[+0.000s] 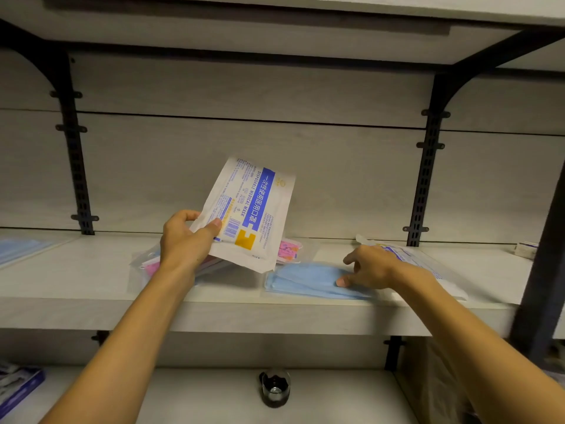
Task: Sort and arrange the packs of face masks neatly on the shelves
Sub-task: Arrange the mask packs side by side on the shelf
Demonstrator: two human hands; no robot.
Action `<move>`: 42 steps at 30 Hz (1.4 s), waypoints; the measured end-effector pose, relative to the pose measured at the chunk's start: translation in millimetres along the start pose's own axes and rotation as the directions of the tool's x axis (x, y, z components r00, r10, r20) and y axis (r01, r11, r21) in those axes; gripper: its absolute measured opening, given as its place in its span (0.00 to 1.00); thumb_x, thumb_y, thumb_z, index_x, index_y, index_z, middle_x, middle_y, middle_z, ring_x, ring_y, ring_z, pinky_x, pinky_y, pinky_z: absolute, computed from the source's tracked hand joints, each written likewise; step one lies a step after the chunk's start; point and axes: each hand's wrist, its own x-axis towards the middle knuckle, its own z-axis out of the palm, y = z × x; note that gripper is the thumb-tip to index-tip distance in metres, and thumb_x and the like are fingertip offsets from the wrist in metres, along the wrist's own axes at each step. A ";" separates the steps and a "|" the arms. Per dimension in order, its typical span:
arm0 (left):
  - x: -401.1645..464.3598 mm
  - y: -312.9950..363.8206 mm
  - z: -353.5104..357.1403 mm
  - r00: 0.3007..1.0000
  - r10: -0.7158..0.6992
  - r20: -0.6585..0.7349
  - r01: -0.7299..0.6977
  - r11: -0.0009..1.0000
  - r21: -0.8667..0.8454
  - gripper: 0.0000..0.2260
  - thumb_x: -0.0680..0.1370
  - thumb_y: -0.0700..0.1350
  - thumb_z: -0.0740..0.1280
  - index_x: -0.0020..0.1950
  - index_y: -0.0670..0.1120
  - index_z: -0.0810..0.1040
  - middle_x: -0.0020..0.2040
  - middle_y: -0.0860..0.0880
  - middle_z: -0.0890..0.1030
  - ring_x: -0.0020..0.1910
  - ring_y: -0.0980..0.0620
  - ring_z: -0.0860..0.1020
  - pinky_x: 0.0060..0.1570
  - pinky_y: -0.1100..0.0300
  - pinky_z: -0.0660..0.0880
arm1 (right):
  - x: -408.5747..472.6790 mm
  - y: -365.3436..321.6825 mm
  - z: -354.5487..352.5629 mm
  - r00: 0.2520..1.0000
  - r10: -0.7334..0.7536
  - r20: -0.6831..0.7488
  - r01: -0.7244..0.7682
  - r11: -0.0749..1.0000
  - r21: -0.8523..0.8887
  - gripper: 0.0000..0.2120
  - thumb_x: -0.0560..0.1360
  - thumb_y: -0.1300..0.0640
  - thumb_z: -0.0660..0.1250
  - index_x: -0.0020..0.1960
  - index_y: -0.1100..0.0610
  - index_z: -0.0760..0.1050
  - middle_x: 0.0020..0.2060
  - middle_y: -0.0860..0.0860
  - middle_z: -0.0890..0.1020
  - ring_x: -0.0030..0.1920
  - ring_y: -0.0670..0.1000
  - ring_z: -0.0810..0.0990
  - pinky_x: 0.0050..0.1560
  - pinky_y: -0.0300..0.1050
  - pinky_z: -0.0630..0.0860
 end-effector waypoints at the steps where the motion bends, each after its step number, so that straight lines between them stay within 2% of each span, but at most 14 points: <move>1: 1.6 0.3 0.4 1.000 0.001 -0.008 -0.001 1.000 -0.004 0.11 0.76 0.44 0.70 0.55 0.45 0.72 0.51 0.47 0.80 0.39 0.55 0.79 0.30 0.62 0.73 | 0.2 0.0 -1.9 1.000 0.008 0.026 -0.008 1.000 -0.005 0.37 0.70 0.36 0.69 0.72 0.54 0.67 0.63 0.52 0.76 0.64 0.56 0.72 0.66 0.50 0.68; 4: 4.8 1.4 2.1 1.000 0.000 -0.017 0.000 1.000 0.002 0.11 0.75 0.45 0.71 0.54 0.47 0.72 0.51 0.47 0.80 0.43 0.50 0.80 0.33 0.60 0.74 | 2.4 -0.6 -5.4 0.992 0.051 0.115 -0.053 0.998 0.019 0.42 0.67 0.32 0.69 0.72 0.57 0.67 0.65 0.54 0.74 0.65 0.57 0.72 0.66 0.50 0.69; 6: 5.9 1.2 3.9 1.000 -0.001 -0.014 0.001 1.000 0.001 0.11 0.75 0.44 0.71 0.54 0.46 0.72 0.52 0.47 0.80 0.45 0.49 0.80 0.33 0.60 0.74 | 5.1 -0.3 -5.3 0.988 0.056 0.143 -0.058 0.998 0.012 0.43 0.67 0.29 0.64 0.70 0.59 0.69 0.66 0.55 0.75 0.64 0.57 0.73 0.66 0.51 0.69; 10: 6.1 0.2 7.1 1.000 -0.006 -0.009 0.006 1.000 0.009 0.11 0.75 0.45 0.71 0.54 0.45 0.73 0.53 0.45 0.81 0.45 0.48 0.80 0.32 0.60 0.73 | 10.0 5.2 -1.9 0.993 0.091 0.078 -0.083 0.991 -0.102 0.42 0.69 0.24 0.53 0.67 0.57 0.72 0.67 0.55 0.73 0.68 0.60 0.67 0.69 0.59 0.62; 13: 3.7 0.9 10.0 1.000 0.000 -0.002 0.000 1.000 0.012 0.11 0.76 0.44 0.70 0.55 0.45 0.73 0.52 0.46 0.81 0.42 0.50 0.80 0.30 0.62 0.71 | 11.8 9.1 -0.3 0.990 0.124 0.062 -0.106 0.967 -0.232 0.35 0.71 0.26 0.55 0.61 0.54 0.75 0.65 0.56 0.71 0.70 0.62 0.63 0.71 0.65 0.54; 16: 0.3 2.7 11.8 1.000 0.003 0.006 -0.003 1.000 0.015 0.12 0.76 0.44 0.70 0.56 0.44 0.73 0.51 0.47 0.80 0.38 0.55 0.79 0.29 0.63 0.71 | 12.0 9.4 -2.3 0.992 0.118 0.051 -0.109 0.981 -0.162 0.32 0.70 0.27 0.59 0.54 0.53 0.77 0.56 0.52 0.77 0.65 0.59 0.70 0.70 0.66 0.54; 19: -1.5 3.9 12.3 1.000 0.007 0.006 -0.007 1.000 0.018 0.13 0.76 0.44 0.70 0.57 0.44 0.73 0.51 0.47 0.80 0.39 0.55 0.79 0.30 0.62 0.72 | 5.8 9.7 -9.0 0.997 0.073 -0.002 -0.073 0.993 -0.097 0.26 0.72 0.31 0.61 0.57 0.50 0.73 0.60 0.51 0.76 0.65 0.57 0.70 0.70 0.68 0.51; 22: -3.5 5.5 13.6 1.000 0.010 0.001 -0.010 1.000 0.019 0.12 0.76 0.44 0.70 0.56 0.44 0.73 0.51 0.47 0.80 0.39 0.55 0.79 0.30 0.62 0.72 | 0.3 11.7 -16.5 0.993 0.082 0.089 -0.075 0.994 -0.081 0.23 0.71 0.33 0.64 0.60 0.45 0.70 0.65 0.49 0.73 0.66 0.55 0.70 0.68 0.63 0.56; 26: -8.7 7.0 16.8 1.000 0.002 0.008 -0.002 1.000 0.022 0.12 0.76 0.45 0.70 0.56 0.46 0.72 0.52 0.47 0.80 0.43 0.51 0.81 0.34 0.60 0.76 | 2.1 19.3 -21.1 0.972 0.069 0.226 -0.074 0.997 0.016 0.32 0.59 0.40 0.72 0.62 0.43 0.69 0.65 0.48 0.71 0.62 0.53 0.72 0.64 0.54 0.70; 29: -14.1 8.4 19.2 1.000 0.010 0.015 -0.010 1.000 0.029 0.11 0.75 0.45 0.71 0.55 0.46 0.73 0.53 0.47 0.81 0.45 0.49 0.81 0.39 0.56 0.79 | -5.2 19.8 -25.1 0.981 0.039 0.189 -0.055 0.995 0.085 0.31 0.65 0.52 0.75 0.66 0.51 0.71 0.61 0.52 0.73 0.59 0.54 0.74 0.62 0.51 0.73; 32: -20.8 11.2 21.4 1.000 0.019 0.009 -0.019 1.000 0.022 0.11 0.75 0.44 0.71 0.54 0.46 0.73 0.53 0.46 0.81 0.47 0.47 0.82 0.46 0.50 0.80 | -16.5 20.9 -29.3 0.996 -0.018 0.085 0.004 0.986 0.168 0.17 0.70 0.62 0.71 0.59 0.62 0.78 0.52 0.54 0.80 0.51 0.54 0.78 0.56 0.48 0.76; 36: -33.5 14.9 24.4 1.000 0.027 -0.001 -0.027 1.000 0.004 0.11 0.75 0.44 0.71 0.54 0.45 0.73 0.52 0.46 0.81 0.45 0.49 0.82 0.46 0.50 0.81 | -28.2 34.8 -32.7 0.995 -0.064 -0.082 0.080 0.974 0.212 0.06 0.73 0.62 0.67 0.47 0.59 0.83 0.48 0.52 0.83 0.46 0.51 0.79 0.47 0.44 0.76; 39: -45.8 15.8 27.3 0.999 0.041 -0.016 -0.041 0.999 0.004 0.11 0.75 0.44 0.71 0.54 0.45 0.72 0.51 0.47 0.80 0.43 0.53 0.81 0.40 0.57 0.79 | -35.0 49.9 -33.6 0.987 -0.061 -0.147 0.093 0.971 0.219 0.06 0.78 0.57 0.62 0.47 0.50 0.77 0.50 0.50 0.80 0.42 0.52 0.81 0.44 0.46 0.78; 42: -58.9 15.5 30.2 0.997 0.063 -0.051 -0.061 0.998 0.028 0.11 0.76 0.44 0.71 0.54 0.45 0.72 0.51 0.48 0.80 0.41 0.54 0.80 0.35 0.62 0.74 | -46.5 59.7 -34.1 0.990 -0.008 -0.143 0.057 0.939 0.341 0.06 0.81 0.51 0.58 0.53 0.49 0.73 0.43 0.54 0.80 0.29 0.52 0.83 0.37 0.48 0.80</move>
